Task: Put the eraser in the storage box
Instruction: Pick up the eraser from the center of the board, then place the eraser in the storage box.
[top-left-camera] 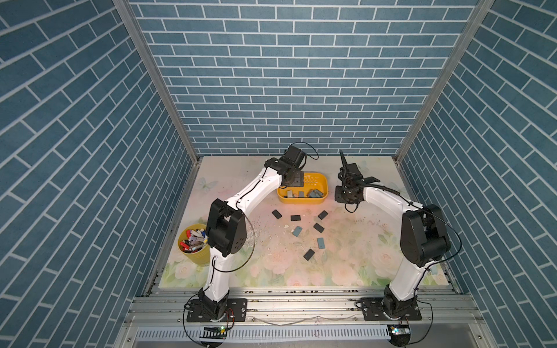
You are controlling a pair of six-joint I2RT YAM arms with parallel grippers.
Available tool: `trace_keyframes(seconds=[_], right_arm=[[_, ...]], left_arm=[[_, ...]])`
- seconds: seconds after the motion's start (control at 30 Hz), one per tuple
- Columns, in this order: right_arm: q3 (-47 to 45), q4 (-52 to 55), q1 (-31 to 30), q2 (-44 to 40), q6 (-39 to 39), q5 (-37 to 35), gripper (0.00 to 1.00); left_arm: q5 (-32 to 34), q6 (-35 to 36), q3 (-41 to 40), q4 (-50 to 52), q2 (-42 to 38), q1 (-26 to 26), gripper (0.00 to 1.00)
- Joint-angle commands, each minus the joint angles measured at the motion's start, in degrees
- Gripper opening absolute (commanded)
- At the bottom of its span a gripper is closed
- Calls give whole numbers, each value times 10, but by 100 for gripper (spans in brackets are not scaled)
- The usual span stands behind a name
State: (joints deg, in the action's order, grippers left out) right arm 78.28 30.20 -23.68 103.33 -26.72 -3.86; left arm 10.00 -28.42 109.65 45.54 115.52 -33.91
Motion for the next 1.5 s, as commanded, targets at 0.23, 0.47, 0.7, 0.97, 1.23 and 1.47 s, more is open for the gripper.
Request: trace_keyframes(seconds=[0.23, 0.47, 0.7, 0.97, 1.23, 1.47], right_arm=[[129, 61, -33, 50, 10, 26, 15], [227, 100, -41, 129, 18, 74, 14], [315, 137, -48, 207, 24, 106, 14], [372, 168, -54, 278, 32, 111, 14], [407, 191, -55, 314, 40, 104, 18], [414, 197, -58, 309, 47, 95, 33]], left_arm=[[101, -56, -180, -42, -140, -1, 89], [122, -87, -283, -59, -184, 0, 94], [134, -113, -370, -87, -222, 0, 97], [133, -128, -427, -103, -234, 0, 99], [124, -134, -448, -115, -224, 0, 99], [121, -141, -448, -118, -212, 0, 100]])
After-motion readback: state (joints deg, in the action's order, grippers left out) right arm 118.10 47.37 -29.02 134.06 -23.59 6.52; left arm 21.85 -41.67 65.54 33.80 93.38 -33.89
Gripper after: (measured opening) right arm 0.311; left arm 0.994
